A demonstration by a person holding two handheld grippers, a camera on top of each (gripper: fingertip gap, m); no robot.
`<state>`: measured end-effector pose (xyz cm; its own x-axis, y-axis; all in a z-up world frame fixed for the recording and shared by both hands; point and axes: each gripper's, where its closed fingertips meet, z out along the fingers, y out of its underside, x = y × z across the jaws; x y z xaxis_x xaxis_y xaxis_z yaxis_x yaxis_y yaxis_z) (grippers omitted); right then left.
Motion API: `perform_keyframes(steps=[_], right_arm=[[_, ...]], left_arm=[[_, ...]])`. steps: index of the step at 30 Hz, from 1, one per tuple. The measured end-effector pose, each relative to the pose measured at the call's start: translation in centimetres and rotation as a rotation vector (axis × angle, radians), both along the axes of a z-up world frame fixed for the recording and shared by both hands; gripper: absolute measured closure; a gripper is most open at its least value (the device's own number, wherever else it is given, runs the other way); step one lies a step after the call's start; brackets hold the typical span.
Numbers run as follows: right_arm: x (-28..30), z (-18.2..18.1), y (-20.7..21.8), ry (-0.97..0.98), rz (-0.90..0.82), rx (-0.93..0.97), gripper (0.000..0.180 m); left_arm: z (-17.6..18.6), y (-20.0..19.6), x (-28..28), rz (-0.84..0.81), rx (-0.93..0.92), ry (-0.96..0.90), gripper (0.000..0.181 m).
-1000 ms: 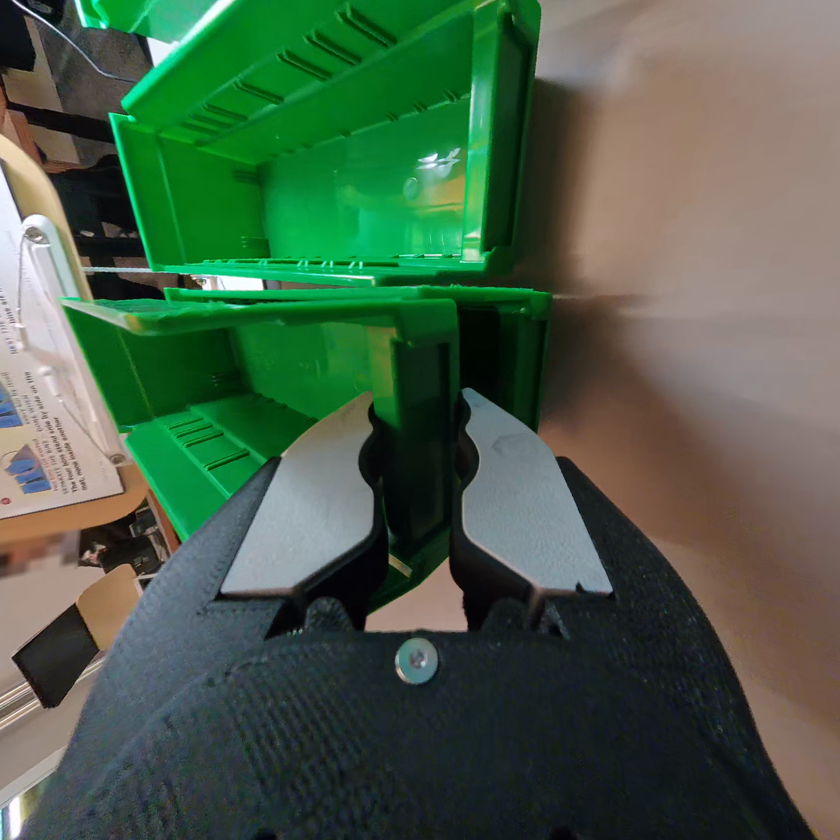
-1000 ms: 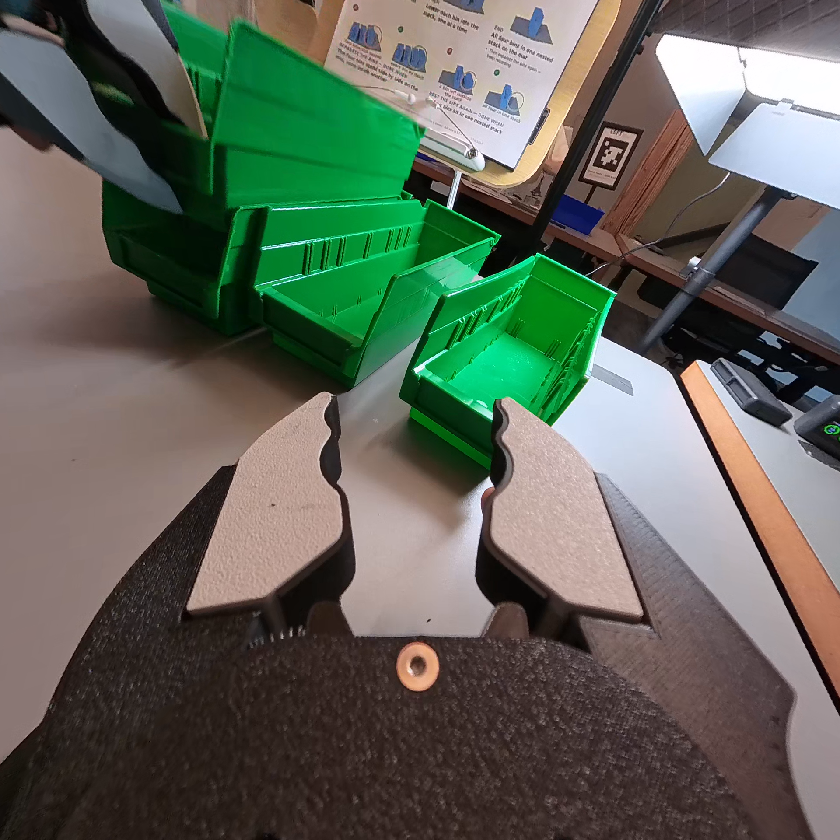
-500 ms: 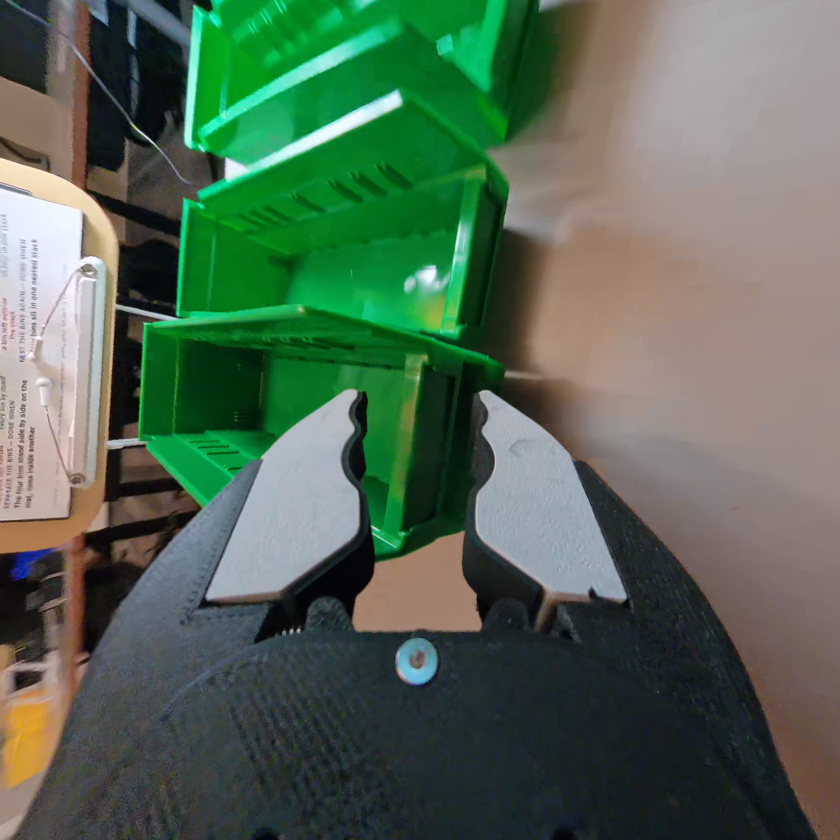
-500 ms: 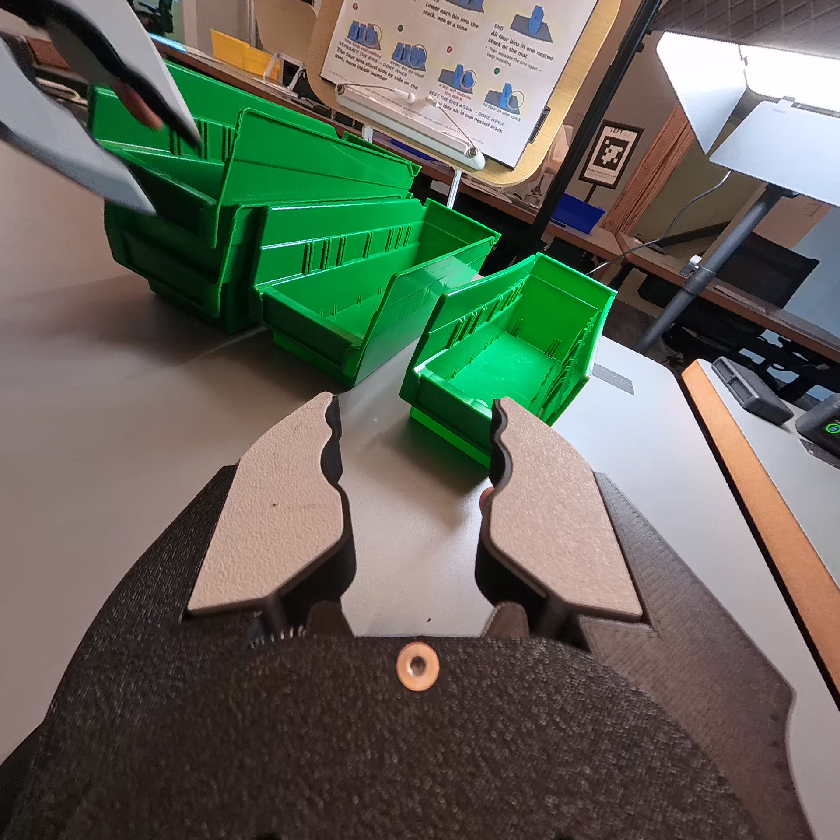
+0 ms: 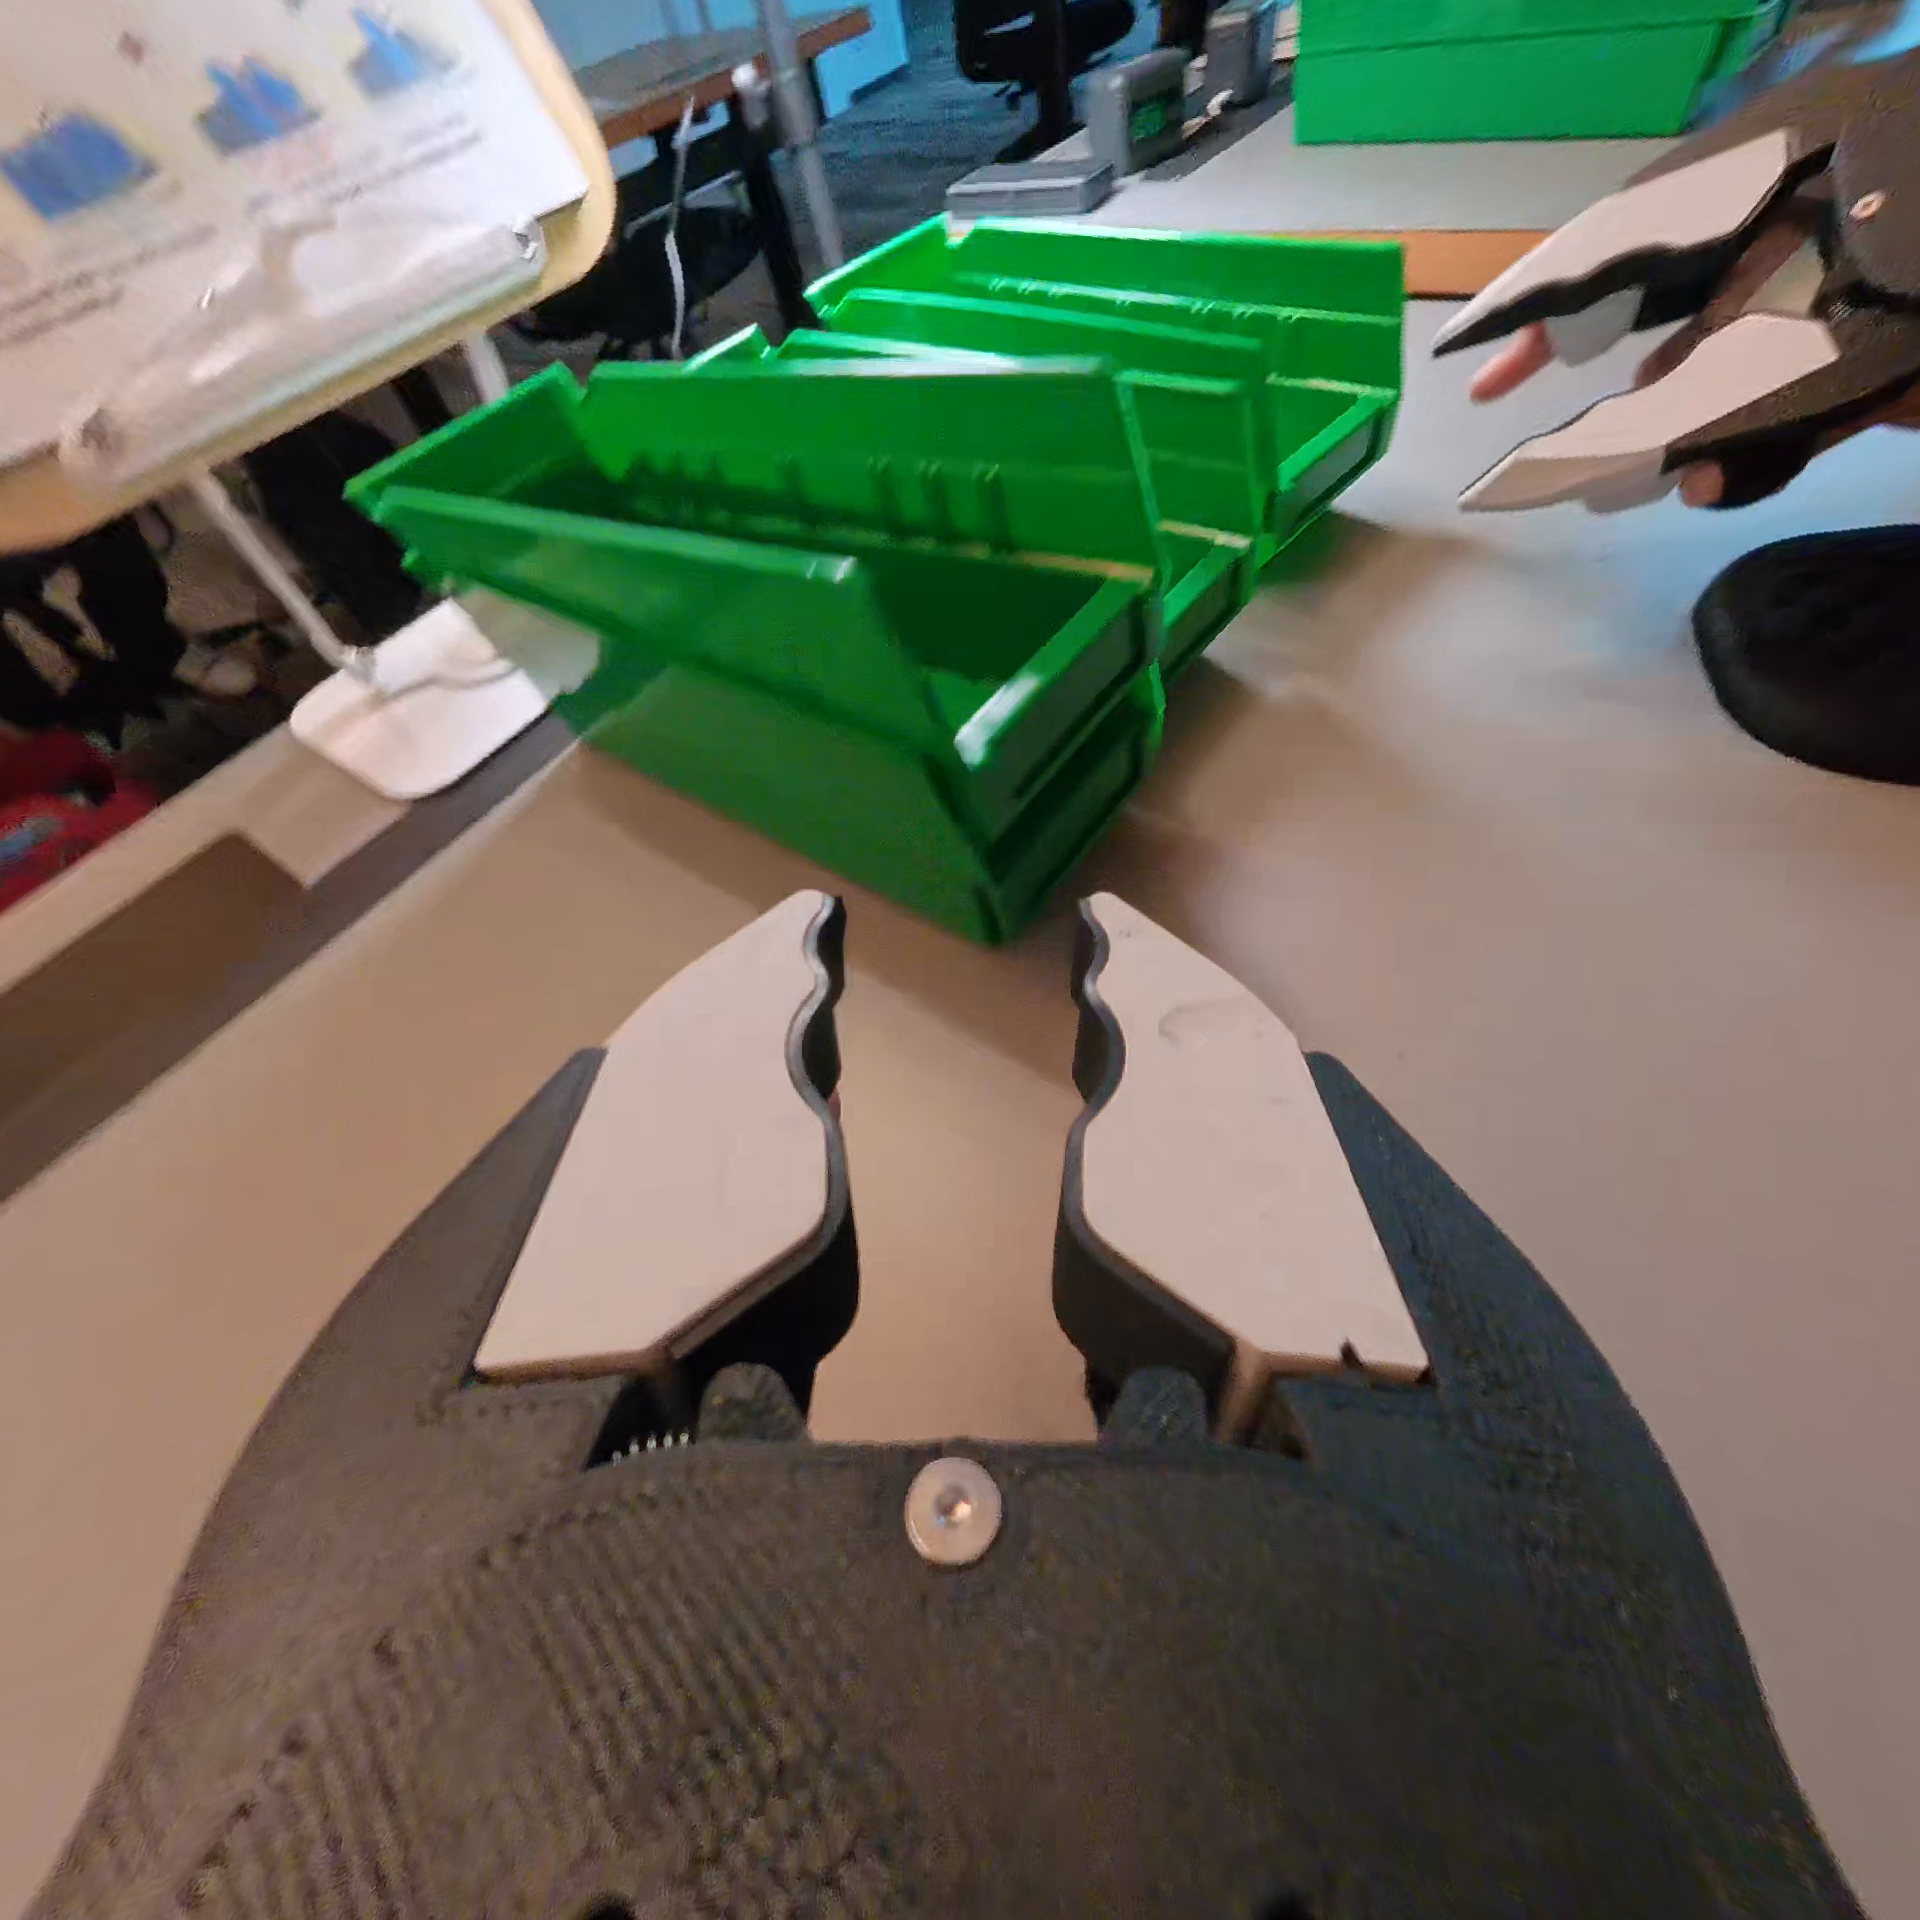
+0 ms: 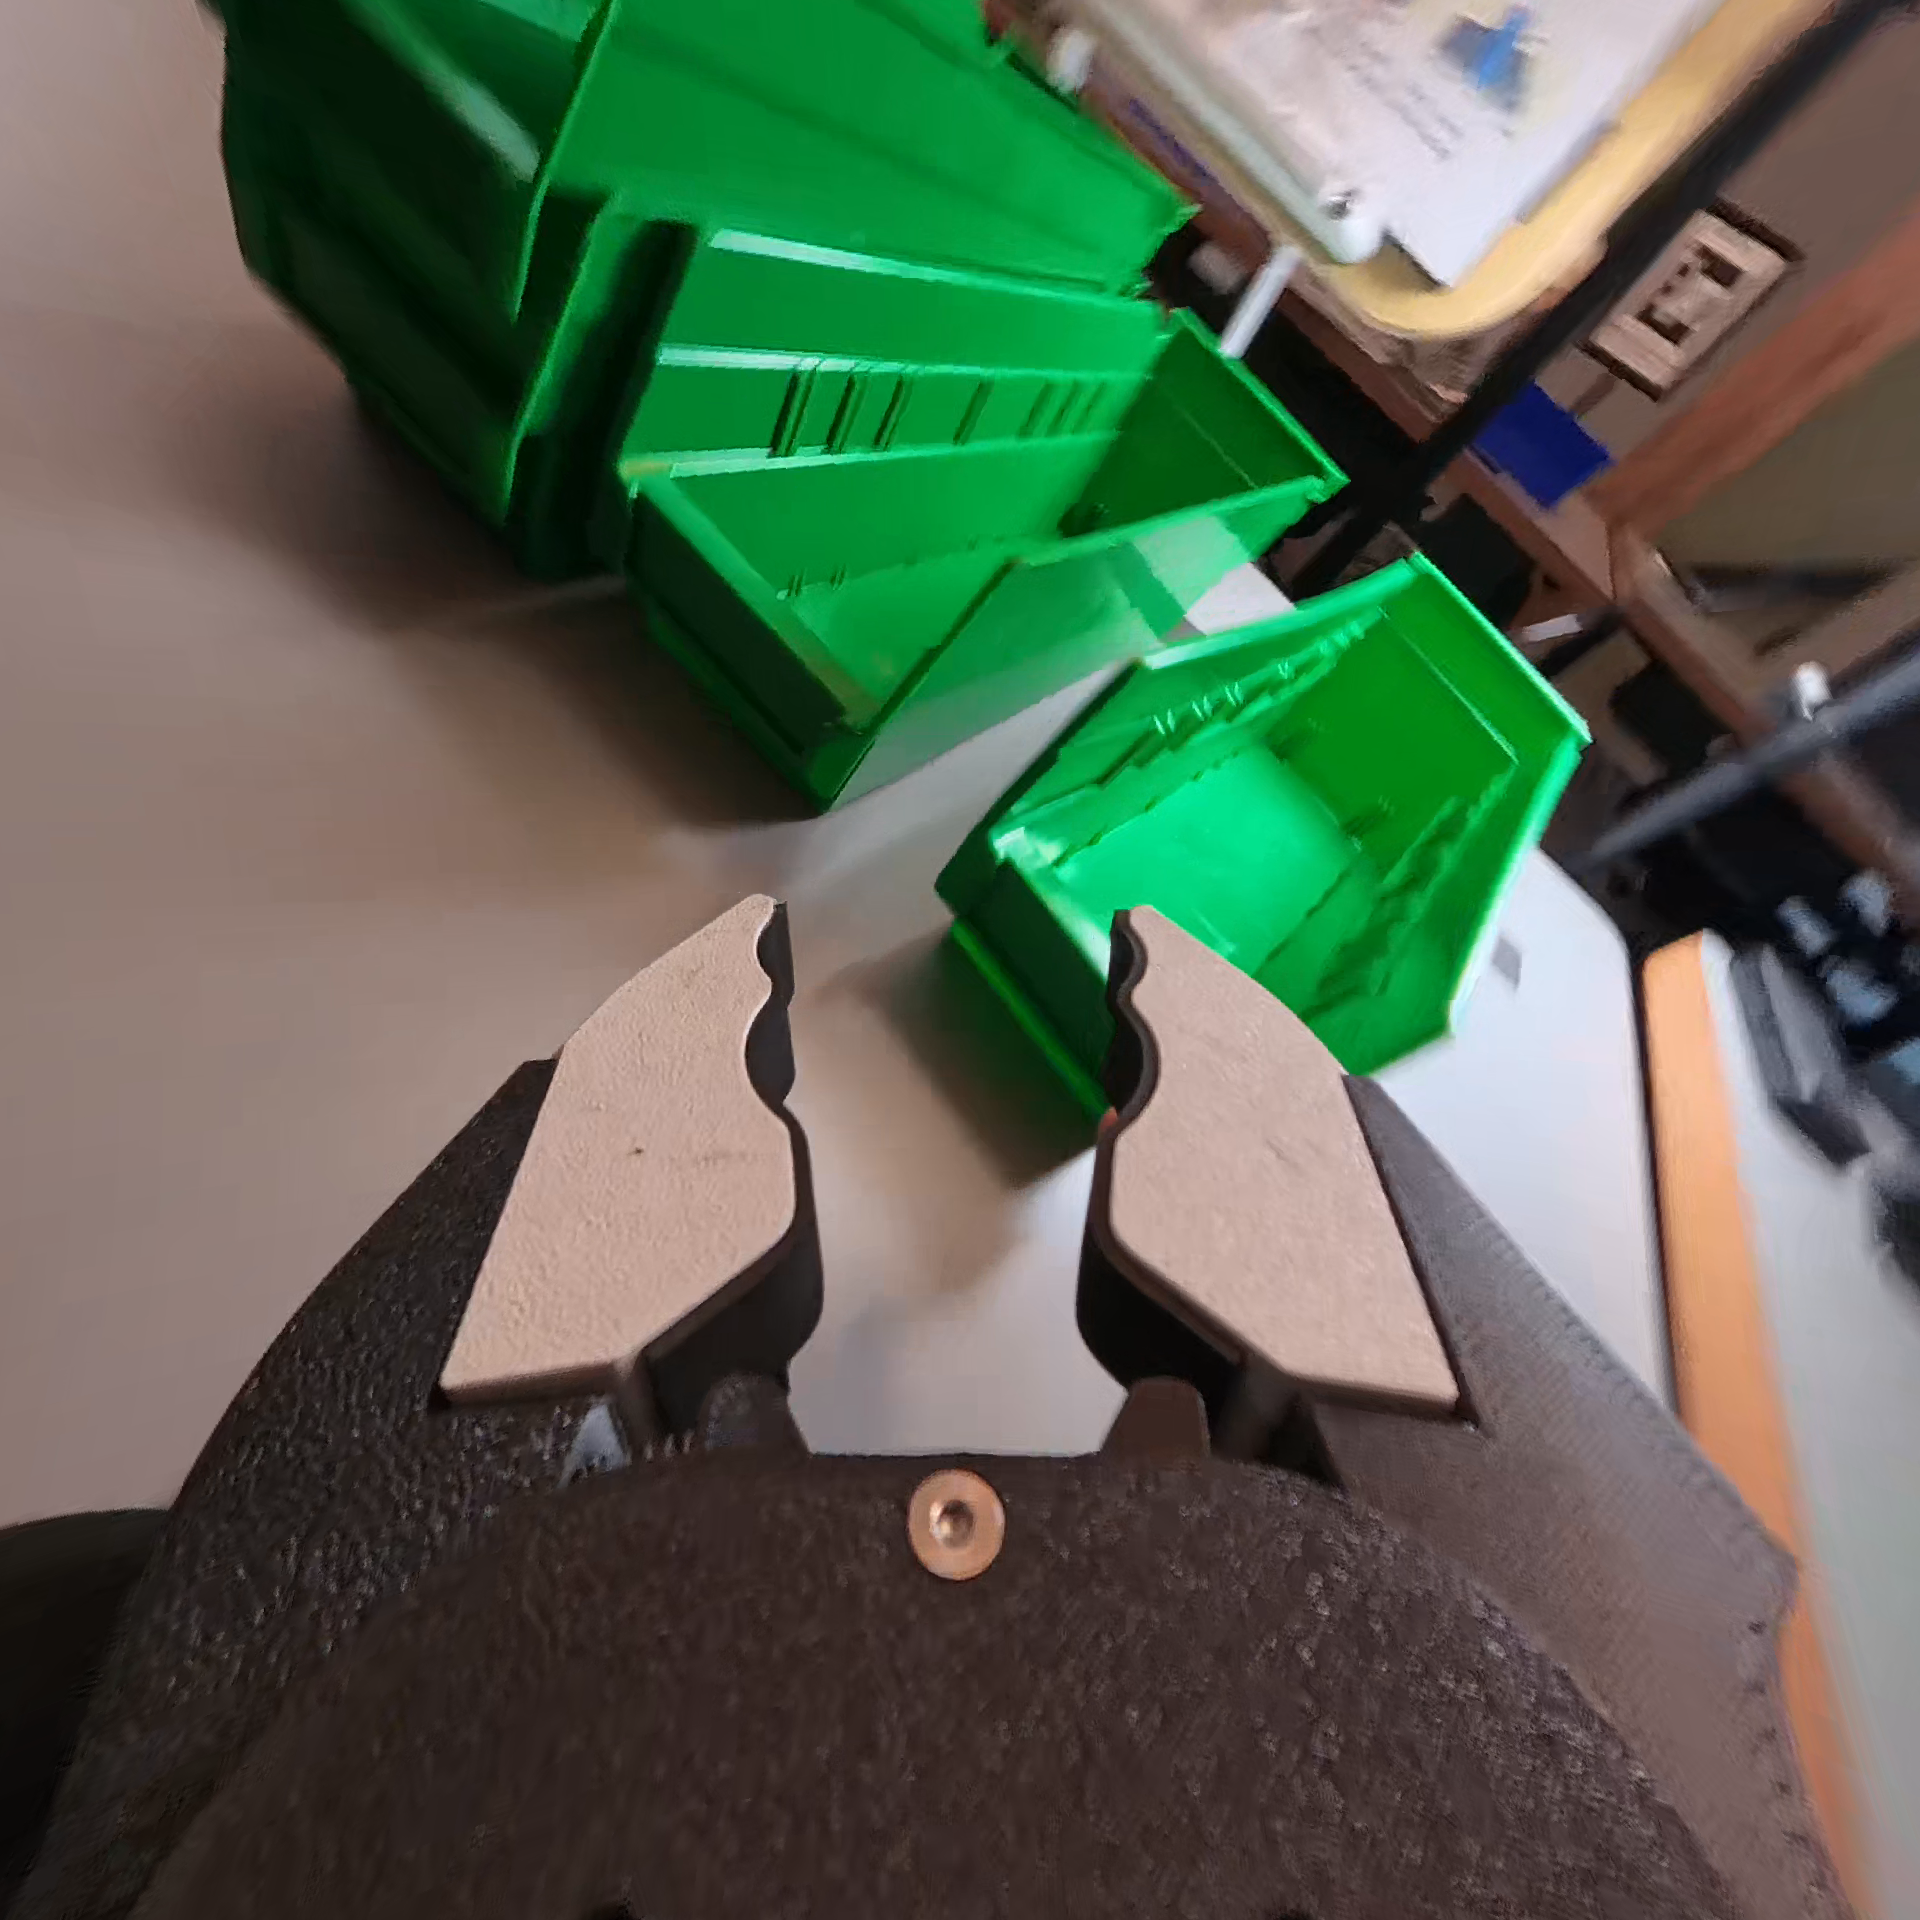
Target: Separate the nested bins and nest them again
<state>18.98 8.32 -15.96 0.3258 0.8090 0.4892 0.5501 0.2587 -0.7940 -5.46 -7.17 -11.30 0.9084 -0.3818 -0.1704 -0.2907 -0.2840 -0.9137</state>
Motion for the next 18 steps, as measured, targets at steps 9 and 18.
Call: perform_keyframes(steps=[9,18], right_arm=[[-0.8,-4.0,5.4,-0.629,0.073,0.074,0.118],[0.0,-6.7,8.3,-0.862,0.064,0.106,0.149]], left_arm=[[-3.5,-2.5,-4.4,0.127,0.053,-0.102,0.138],[-3.4,-3.0,-4.9,0.116,0.058,-0.189,0.138]])
